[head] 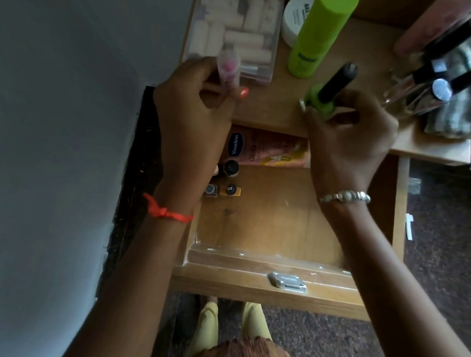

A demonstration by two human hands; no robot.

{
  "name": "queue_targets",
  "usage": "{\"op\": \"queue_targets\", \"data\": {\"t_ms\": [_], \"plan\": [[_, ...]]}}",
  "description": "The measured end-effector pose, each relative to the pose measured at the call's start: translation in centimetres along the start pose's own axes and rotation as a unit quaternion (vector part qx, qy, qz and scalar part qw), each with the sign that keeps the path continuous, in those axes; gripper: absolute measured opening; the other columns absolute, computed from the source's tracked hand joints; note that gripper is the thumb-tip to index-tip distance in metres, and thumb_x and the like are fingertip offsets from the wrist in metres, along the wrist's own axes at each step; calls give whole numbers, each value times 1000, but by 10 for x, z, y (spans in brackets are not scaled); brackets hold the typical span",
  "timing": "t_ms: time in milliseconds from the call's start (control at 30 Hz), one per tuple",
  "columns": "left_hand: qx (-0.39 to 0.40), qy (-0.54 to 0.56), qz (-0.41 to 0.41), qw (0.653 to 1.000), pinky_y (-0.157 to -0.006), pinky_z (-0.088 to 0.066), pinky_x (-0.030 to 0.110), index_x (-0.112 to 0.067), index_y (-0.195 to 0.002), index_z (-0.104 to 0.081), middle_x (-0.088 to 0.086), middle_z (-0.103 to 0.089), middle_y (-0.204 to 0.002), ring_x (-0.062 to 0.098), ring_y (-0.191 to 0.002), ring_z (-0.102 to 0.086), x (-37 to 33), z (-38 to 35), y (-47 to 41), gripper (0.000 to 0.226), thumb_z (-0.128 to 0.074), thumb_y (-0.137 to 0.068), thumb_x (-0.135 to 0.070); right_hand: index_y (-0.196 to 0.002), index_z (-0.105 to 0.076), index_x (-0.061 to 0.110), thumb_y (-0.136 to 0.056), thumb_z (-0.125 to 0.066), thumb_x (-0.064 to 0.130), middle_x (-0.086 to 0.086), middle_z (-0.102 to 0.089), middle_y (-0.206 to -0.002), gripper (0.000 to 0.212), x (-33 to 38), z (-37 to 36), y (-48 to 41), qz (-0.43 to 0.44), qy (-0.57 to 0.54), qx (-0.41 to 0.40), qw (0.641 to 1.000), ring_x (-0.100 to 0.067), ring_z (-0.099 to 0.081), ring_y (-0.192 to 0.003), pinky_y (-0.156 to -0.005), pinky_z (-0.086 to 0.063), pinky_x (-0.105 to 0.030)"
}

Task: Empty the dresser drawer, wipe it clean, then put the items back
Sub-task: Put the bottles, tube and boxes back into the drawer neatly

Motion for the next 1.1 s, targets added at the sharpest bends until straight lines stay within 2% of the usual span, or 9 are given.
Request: {"op": "queue_targets", "data": {"t_ms": [167, 267, 333, 400, 567, 733, 867, 1000, 1100], "plan": [[185, 27, 18, 982, -78, -51, 14, -13, -93, -69, -2, -68, -96, 3, -89, -64, 4, 14, 30, 16, -71, -78, -16, -90, -67, 12, -72, -75, 11, 0, -65, -85, 20, -2, 32, 45, 72, -49, 122, 989, -9, -60, -65, -54, -48, -11], [279, 5, -6, 960, -76, -49, 11, -10, -88, -71, -1, -69, -90, 3, -86, -62, 7, 1, 35, 14, -73, -75, -11, -91, -67, 13, -70, -75, 4, 0, -67, -86, 24, -25, 25, 50, 56, -21, 208, 976, -14, -64, -66, -55, -53, -19], [317, -23, -6, 948, -76, -52, 20, -10, -87, -72, 2, -71, -88, 7, -85, -63, 13, -15, 34, 12, -72, -75, -10, -86, -69, 8, -67, -74, 1, -7, -69, -85, 21, -41, 15, 52, 41, 17, 255, 966, -22, -65, -67, -58, -56, -33], [338, -72, -11, 938, -79, -53, 38, -15, -86, -72, 4, -72, -88, 15, -88, -65, 19, -29, 33, 12, -71, -74, -11, -86, -70, 6, -67, -73, -1, -11, -69, -84, 21, -52, 4, 51, 35, 41, 279, 959, -27, -65, -70, -60, -55, -33], [336, -213, -83, 914, -77, -39, 34, -22, -84, -66, 6, -70, -82, 29, -87, -62, 27, -45, 32, 11, -57, -80, -26, -98, -70, 4, -73, -72, 1, -15, -72, -93, 25, -61, -17, 46, 42, 97, 306, 946, -28, -67, -82, -52, -37, -2], [306, -261, -99, 910, -82, -23, 35, -27, -89, -63, 2, -72, -84, 27, -92, -62, 33, -50, 38, 13, -59, -77, -25, -97, -72, 4, -71, -70, -4, -19, -72, -96, 26, -61, -29, 48, 86, 112, 301, 943, -35, -67, -87, -68, -45, -23], [296, -284, -99, 906, -82, -18, 36, -27, -88, -61, 2, -70, -80, 28, -90, -62, 36, -53, 42, 15, -61, -74, -23, -93, -71, 3, -72, -70, -2, -20, -70, -96, 22, -66, -34, 49, 116, 121, 293, 941, -40, -66, -83, -68, -55, -43], [281, -307, -101, 903, -85, -18, 38, -26, -89, -59, 5, -69, -83, 29, -93, -61, 38, -55, 42, 17, -61, -72, -22, -80, -70, -3, -63, -75, -7, -23, -69, -88, 19, -68, -35, 49, 145, 126, 279, 941, -40, -66, -69, -59, -44, -30], [275, -317, -98, 902, -83, -17, 37, -25, -88, -59, 6, -70, -83, 30, -93, -61, 37, -55, 40, 17, -60, -71, -21, -79, -69, -3, -60, -76, -8, -22, -69, -87, 21, -69, -33, 48, 140, 121, 283, 941, -38, -66, -67, -59, -42, -28]]}}
Point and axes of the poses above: each hand's wrist, its own y-axis away from the middle knuckle, its own z-axis out of the back of the hand, x = y × z, the point moved 3 cm from there along -y, towards the middle knuckle
